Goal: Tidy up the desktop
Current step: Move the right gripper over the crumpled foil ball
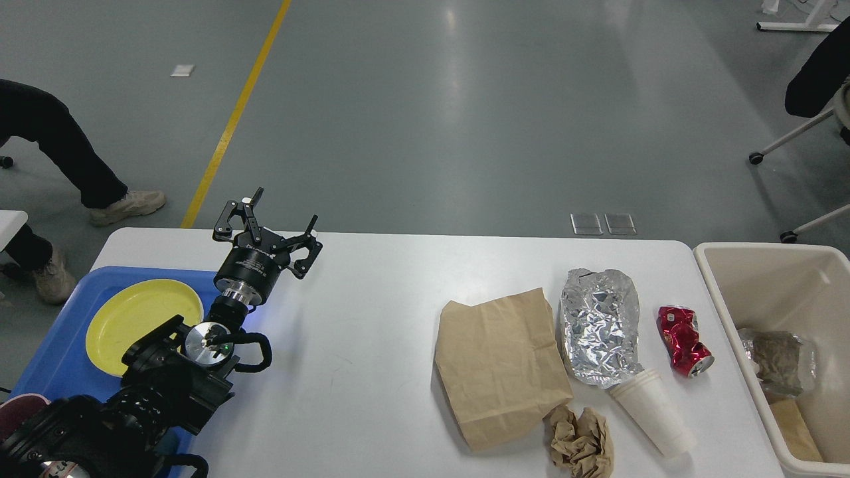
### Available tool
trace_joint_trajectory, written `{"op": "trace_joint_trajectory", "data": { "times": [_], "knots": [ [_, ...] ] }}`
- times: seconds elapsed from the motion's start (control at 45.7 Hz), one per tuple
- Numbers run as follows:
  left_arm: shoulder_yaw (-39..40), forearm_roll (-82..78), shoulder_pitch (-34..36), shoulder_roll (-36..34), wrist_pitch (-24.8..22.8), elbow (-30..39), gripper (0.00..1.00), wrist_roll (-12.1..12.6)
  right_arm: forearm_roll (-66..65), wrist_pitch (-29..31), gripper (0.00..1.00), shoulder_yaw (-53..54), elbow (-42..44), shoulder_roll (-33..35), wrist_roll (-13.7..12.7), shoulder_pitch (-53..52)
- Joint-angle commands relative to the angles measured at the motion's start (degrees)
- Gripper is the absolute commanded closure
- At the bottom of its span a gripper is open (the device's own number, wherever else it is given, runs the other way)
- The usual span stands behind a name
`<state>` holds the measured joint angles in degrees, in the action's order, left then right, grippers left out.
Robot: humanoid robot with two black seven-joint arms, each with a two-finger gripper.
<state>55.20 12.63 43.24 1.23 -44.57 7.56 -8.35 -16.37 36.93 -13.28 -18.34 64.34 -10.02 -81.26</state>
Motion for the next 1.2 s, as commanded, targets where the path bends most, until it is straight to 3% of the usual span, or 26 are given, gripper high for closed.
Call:
{"op": "trace_joint_trajectory", "data": {
  "times": [0.0, 0.35, 0.569, 0.81, 0.942, 1.182],
  "knots": [
    [0.00, 0.02, 0.00, 0.00, 0.01, 0.00, 0.03, 0.00, -3.40, 0.34, 0.00, -0.52, 0.15, -0.88, 0.00, -2.41],
    [0.00, 0.02, 0.00, 0.00, 0.01, 0.00, 0.03, 0.00, -5.07, -0.98, 0.00, -3.68, 5.41, -8.53, 0.00, -1.62],
    [0.00, 0.02, 0.00, 0.00, 0.01, 0.00, 0.03, 0.00, -4.10, -3.71, 0.00, -7.36, 15.09, -22.23, 0.00, 3.39],
    [0.00, 0.02, 0.00, 0.00, 0.01, 0.00, 0.03, 0.00, -4.37, -3.27, 0.00, -20.98, 12.37, -23.56, 0.44, -6.79],
    [0.00, 0.02, 0.00, 0.00, 0.01, 0.00, 0.03, 0.00, -5.25, -1.43, 0.00, -25.65, 9.47, -26.19, 0.35, -12.86],
    [0.00, 0.02, 0.00, 0.00, 0.01, 0.00, 0.03, 0.00, -6.56, 13.51, 0.00, -31.62, -0.71, -29.27, 0.18, -24.90]
  ]
}}
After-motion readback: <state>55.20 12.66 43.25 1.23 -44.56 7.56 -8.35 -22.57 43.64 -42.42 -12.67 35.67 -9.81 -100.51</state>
